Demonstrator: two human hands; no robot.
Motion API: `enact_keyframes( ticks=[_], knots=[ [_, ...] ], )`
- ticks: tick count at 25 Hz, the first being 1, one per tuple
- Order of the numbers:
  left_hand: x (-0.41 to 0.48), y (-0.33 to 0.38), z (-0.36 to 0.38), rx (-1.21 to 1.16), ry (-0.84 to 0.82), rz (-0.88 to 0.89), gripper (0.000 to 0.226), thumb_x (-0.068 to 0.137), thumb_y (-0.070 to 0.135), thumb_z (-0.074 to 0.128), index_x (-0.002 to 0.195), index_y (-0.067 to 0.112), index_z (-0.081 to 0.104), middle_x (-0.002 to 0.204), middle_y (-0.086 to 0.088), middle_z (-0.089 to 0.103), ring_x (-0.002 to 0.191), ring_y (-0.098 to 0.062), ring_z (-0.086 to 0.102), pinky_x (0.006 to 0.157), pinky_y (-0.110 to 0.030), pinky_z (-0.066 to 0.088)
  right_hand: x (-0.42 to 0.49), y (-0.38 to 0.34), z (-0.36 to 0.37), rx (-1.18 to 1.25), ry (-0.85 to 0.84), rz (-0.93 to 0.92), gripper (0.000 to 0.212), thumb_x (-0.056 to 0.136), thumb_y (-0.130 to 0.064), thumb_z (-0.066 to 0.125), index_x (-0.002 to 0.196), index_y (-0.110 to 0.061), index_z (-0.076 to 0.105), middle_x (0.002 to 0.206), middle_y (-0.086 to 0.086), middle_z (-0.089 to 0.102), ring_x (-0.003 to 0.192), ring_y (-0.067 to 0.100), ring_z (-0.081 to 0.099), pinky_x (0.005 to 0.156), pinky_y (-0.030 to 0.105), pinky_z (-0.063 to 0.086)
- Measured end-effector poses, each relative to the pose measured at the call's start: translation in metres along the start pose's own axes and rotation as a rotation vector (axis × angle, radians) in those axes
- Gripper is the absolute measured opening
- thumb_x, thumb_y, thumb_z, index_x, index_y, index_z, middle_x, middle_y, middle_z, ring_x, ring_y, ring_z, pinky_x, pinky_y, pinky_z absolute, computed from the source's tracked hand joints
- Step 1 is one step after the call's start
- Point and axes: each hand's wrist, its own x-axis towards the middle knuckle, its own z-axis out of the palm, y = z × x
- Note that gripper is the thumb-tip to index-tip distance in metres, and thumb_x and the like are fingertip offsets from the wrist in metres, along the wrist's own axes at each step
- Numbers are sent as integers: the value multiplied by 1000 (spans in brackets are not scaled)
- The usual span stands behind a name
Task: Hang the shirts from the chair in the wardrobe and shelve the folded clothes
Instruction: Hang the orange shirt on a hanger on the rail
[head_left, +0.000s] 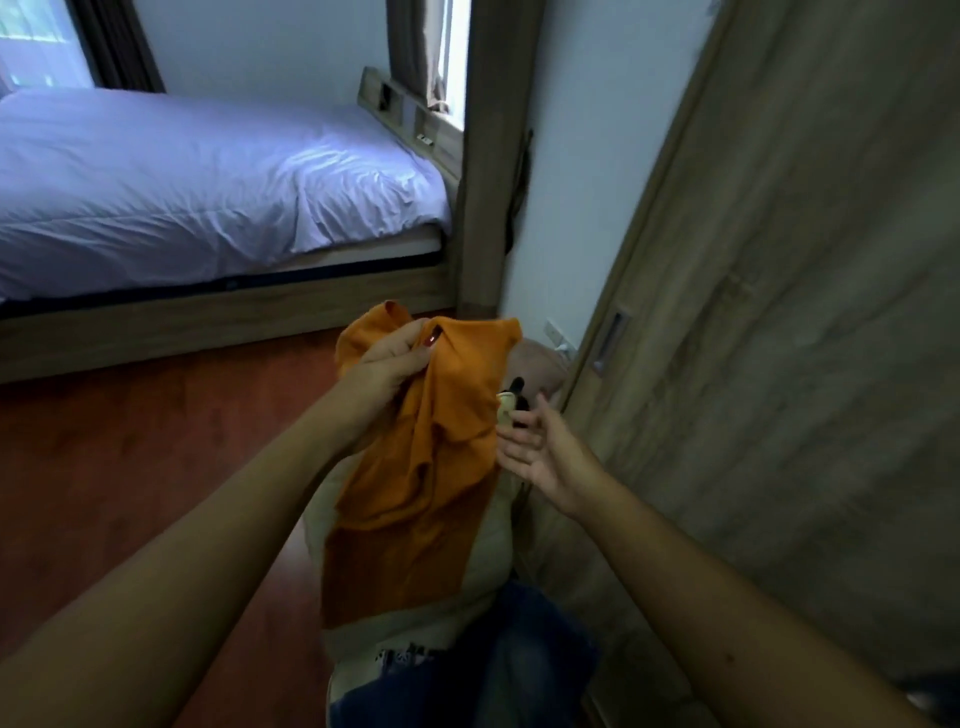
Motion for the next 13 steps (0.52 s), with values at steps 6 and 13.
enact_keyframes(
  ticks=[6,13],
  knots=[
    [-11,53,122,33,-303,13,27,91,13,49,67,21,59,64,2,54,57,-9,52,59,-21,49,-99,-34,-45,179,-183,45,57,86,-54,52,126,-13,50,125,18,57,104,27,61,84,33,54],
    [-61,85,283,17,-493,89,23,61,41,78,67,22,65,63,7,59,56,-3,53,53,-14,46,-232,-18,-148,103,32,-47,22,93,-6,48,112,-16,51,111,16,55,91,26,60,59,33,59]
  ],
)
